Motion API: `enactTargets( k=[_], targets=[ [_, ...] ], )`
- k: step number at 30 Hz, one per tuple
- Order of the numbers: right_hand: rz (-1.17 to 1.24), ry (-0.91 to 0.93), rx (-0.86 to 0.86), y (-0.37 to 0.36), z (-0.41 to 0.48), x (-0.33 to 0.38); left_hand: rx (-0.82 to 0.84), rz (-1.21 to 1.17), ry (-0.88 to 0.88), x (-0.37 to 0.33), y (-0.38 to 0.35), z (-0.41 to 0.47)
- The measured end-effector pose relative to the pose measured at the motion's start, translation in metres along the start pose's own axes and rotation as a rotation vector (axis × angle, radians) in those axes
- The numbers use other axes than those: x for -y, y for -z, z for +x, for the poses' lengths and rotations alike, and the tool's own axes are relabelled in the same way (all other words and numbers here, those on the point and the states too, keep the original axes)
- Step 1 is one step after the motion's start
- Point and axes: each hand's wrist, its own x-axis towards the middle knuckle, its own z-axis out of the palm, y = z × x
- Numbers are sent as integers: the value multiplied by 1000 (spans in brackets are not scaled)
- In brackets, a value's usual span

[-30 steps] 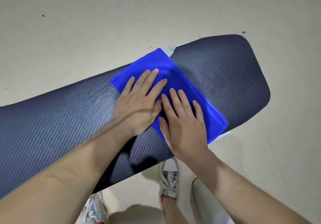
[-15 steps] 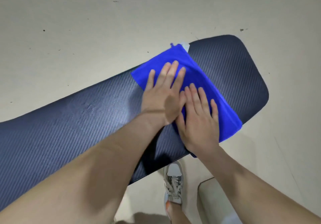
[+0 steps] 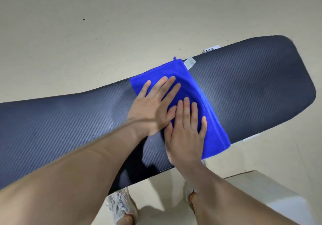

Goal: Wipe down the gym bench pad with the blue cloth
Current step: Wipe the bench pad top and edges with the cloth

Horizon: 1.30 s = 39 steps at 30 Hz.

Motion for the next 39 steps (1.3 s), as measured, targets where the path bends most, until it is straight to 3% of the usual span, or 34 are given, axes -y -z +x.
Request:
enactTargets(
  k=[8, 11, 14, 16, 19, 22, 25, 39],
  targets=[
    [70, 225, 109, -16, -69, 113, 140, 163, 71, 100, 9, -120],
    [102, 358, 135, -12, -60, 95, 172, 121, 131, 98, 10, -116],
    [8, 534, 113, -2, -32, 43, 102, 35, 227, 68, 6, -94],
    [-76, 521, 83, 7, -8, 7, 51, -30, 248, 37, 6, -65],
    [-80, 352, 80, 12, 12, -25, 40, -101, 289, -9, 6, -15],
    [-35, 168, 19, 8, 7, -15, 26, -87, 291, -24, 1, -1],
    [-16, 72, -17, -2, -8, 18, 10, -29, 166, 1, -1, -16],
    [-9, 272, -7, -31, -62, 170, -22, 3, 243, 147, 3, -140]
  ],
)
